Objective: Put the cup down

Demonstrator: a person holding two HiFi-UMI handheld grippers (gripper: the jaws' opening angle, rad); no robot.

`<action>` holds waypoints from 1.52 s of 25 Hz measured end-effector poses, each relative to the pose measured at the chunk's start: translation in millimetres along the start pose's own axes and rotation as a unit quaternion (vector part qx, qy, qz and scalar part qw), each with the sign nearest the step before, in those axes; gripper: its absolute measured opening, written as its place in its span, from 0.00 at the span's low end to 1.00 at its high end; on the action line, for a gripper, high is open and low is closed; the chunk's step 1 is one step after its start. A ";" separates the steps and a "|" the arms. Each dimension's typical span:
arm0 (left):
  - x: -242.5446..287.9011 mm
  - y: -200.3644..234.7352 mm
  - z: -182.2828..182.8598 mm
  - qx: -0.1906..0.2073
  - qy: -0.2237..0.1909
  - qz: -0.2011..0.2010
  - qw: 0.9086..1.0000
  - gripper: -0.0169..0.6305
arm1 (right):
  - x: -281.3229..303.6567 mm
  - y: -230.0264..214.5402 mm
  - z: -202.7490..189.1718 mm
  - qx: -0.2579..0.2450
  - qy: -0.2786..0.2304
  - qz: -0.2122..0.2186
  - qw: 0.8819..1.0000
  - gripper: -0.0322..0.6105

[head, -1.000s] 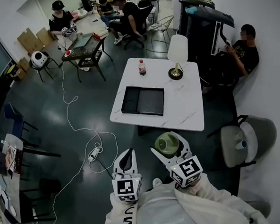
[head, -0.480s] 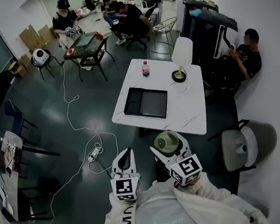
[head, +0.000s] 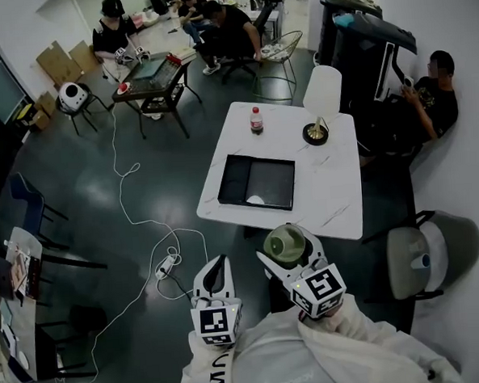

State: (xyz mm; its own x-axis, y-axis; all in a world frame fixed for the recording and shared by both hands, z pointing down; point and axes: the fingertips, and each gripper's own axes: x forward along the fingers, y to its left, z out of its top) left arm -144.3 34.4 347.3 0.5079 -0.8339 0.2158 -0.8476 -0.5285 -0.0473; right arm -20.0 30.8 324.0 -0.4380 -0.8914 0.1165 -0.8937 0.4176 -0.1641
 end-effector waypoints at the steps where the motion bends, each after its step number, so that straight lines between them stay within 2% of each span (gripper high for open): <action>1: 5.4 1.6 0.0 0.000 0.001 0.000 1.000 0.04 | 4.2 -3.7 -0.3 0.001 0.002 0.000 1.000 0.65; 24: 128.5 29.6 16.6 -0.005 0.020 -0.006 1.000 0.04 | 98.4 -92.3 11.4 0.009 0.023 -0.001 1.000 0.65; 38: 190.7 51.8 14.8 -0.010 0.037 0.006 0.999 0.04 | 155.9 -135.2 9.4 0.012 0.038 0.010 0.999 0.65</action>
State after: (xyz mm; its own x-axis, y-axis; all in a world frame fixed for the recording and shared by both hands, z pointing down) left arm -89.1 -154.4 371.6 0.4862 -0.8251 0.2877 -0.8564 -0.5154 -0.0306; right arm 33.5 -166.3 355.2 -0.4636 -0.8661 0.1872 -0.8820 0.4308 -0.1910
